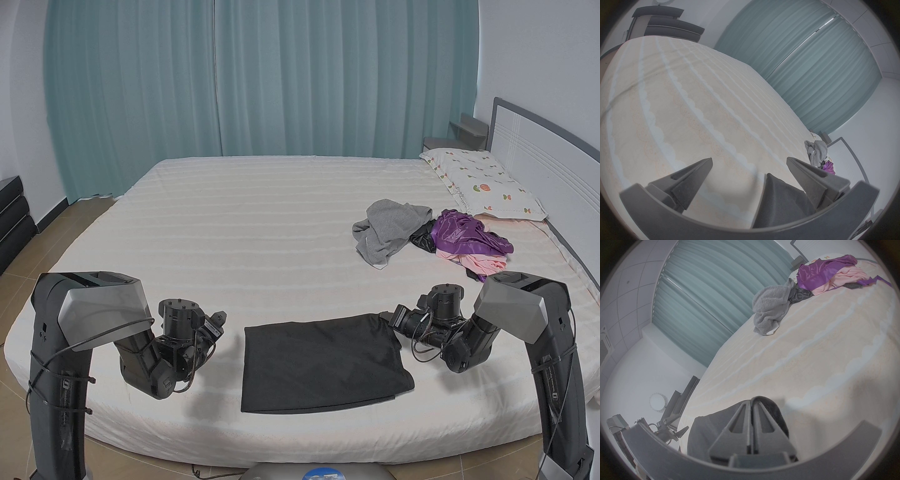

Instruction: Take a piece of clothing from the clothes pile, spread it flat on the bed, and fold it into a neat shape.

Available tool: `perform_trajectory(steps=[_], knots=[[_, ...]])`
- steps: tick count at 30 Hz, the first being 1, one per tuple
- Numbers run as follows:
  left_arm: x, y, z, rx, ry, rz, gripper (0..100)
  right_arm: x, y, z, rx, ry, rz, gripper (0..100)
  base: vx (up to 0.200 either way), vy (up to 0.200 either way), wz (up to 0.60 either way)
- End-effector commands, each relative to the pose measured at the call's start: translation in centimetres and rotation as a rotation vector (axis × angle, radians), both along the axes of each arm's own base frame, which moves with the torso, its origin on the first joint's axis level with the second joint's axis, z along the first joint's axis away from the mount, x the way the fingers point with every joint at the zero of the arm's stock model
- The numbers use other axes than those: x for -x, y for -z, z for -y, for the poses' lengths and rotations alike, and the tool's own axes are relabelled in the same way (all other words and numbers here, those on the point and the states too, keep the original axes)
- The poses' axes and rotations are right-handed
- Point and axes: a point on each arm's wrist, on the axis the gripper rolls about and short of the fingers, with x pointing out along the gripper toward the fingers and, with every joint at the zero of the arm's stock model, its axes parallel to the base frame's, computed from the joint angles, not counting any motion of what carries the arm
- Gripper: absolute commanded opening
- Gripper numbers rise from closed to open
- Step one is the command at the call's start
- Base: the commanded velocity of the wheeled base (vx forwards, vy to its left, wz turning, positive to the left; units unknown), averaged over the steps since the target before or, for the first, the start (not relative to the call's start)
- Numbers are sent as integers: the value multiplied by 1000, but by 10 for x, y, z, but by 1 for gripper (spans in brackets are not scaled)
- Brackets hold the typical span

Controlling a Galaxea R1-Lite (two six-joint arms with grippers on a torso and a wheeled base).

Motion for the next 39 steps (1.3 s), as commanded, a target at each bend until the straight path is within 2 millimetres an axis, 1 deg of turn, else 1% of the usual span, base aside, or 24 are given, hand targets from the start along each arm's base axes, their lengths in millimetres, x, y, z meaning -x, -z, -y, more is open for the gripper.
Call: perform_trajectory(steps=[1, 5, 18, 27, 37, 38, 39], knots=[[0, 1, 0, -2, 0, -3, 100, -1, 0, 2, 1, 13, 1, 0, 0, 0, 0], [0, 1, 0, -4, 1, -2, 100, -8, 2, 7, 4, 40, 8, 0, 0, 0, 0], [0, 1, 0, -18, 9, -1, 100, -10, 2, 9, 2, 47, 9, 0, 0, 0, 0], [0, 1, 0, -19, 8, 0, 100, -11, 2, 9, 9, 45, -34, 0, 0, 0, 0], [1, 1, 1, -19, 9, 0, 100, -11, 2, 9, 8, 42, -34, 0, 0, 0, 0], [1, 1, 1, -18, 11, -1, 100, -11, 2, 9, 6, 43, -36, 100, 0, 0, 0], [1, 1, 1, -18, 11, -1, 100, -11, 2, 9, 2, 45, -38, 100, 0, 0, 0]])
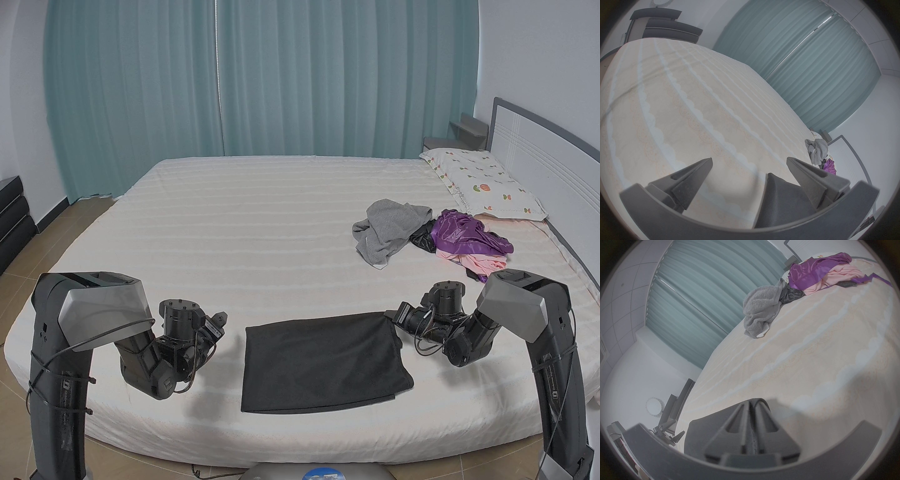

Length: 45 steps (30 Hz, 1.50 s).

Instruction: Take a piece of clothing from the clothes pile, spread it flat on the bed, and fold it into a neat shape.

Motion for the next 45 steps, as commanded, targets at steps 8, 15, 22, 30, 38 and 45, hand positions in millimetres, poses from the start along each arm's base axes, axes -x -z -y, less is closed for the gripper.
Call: perform_trajectory(steps=[8, 15, 22, 30, 38, 45], knots=[[0, 0, -1, 0, -1, -1, 100, 7, -15, 1, -62, 40, 10, 100, 0, 0, 0], [0, 0, -1, 0, 3, -3, 100, 31, -25, 20, -106, 116, 37, 100, 0, 0, 0], [1, -1, 0, 4, 4, -2, 100, 52, -30, 24, -153, 128, 1, 100, -29, 0, 0], [2, 0, 2, 6, 13, -5, 100, 53, -29, 18, -195, 131, -20, 100, -125, 0, 0], [6, -4, 4, 39, 66, -13, 100, 53, -28, 18, -193, 131, -21, 100, 0, 0, 0], [5, -5, 5, 42, 70, -7, 100, 53, -28, 18, -197, 128, -10, 100, 0, -171, 0]])
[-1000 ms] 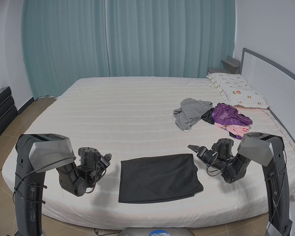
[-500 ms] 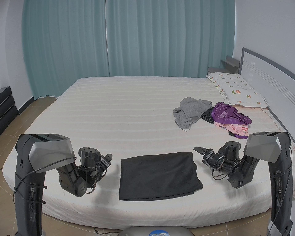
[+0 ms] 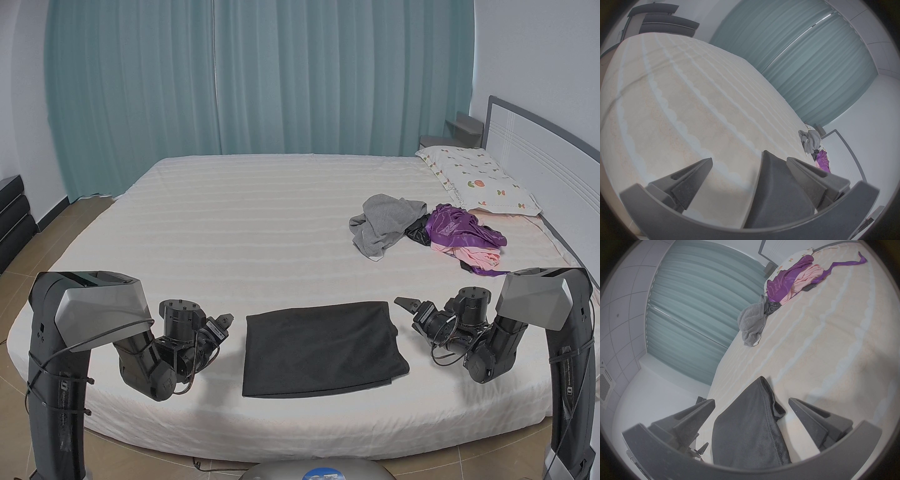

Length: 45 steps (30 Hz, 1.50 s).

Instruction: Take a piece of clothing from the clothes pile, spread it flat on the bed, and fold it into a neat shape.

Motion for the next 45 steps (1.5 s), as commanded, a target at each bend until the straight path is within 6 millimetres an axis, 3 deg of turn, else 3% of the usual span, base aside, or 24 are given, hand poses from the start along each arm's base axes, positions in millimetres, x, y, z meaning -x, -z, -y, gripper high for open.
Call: perform_trajectory(steps=[1, 9, 18, 28, 37, 45], knots=[[0, -1, 2, 2, 4, 5, 100, 0, 1, 0, 0, -2, -2, 100, 0, -200, 0], [0, 0, 6, 1, 16, 6, 100, 1, 3, 0, 2, -4, -5, 100, 0, -200, 0], [-1, 0, 6, -8, 19, 5, 100, 1, 3, -1, 2, -5, -4, 100, 0, 0, 0], [4, 11, 6, -132, 73, -14, 100, 1, 4, -1, 5, -4, -8, 100, 0, 0, 0], [17, 14, 20, -141, 124, -42, 100, 1, 3, -1, 5, -6, -8, 100, 0, 0, 0], [17, 16, 23, -147, 129, -41, 100, 1, 3, -1, 5, -6, -8, 100, 0, 0, 0]])
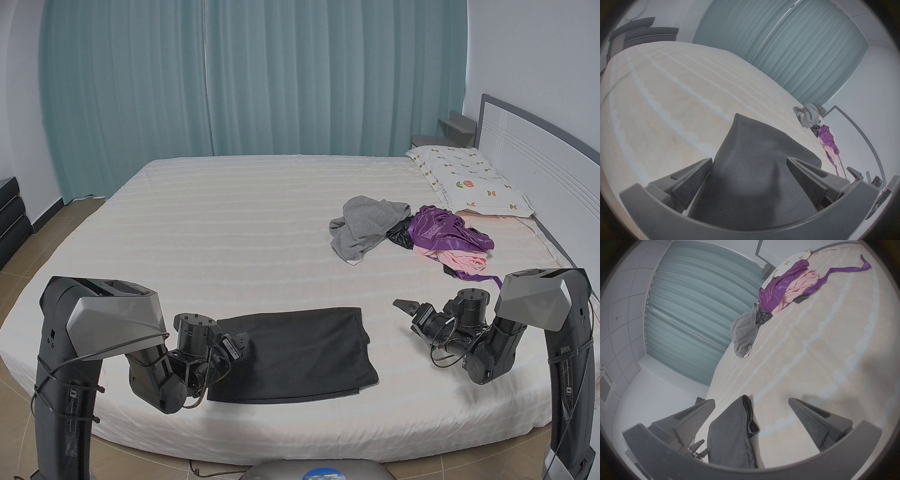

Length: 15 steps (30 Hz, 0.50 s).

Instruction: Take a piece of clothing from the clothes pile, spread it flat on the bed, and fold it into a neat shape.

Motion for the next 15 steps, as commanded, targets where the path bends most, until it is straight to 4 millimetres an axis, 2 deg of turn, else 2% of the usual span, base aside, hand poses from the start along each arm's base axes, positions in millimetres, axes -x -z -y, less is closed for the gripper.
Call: perform_trajectory(steps=[1, 15], knots=[[0, 2, 1, -3, 1, -1, 100, 0, 0, 0, 0, 0, -1, 100, 0, 0, 0], [0, 8, 3, -40, -34, -1, 100, 0, 0, 0, 0, 0, -1, 100, 0, 0, 0]])
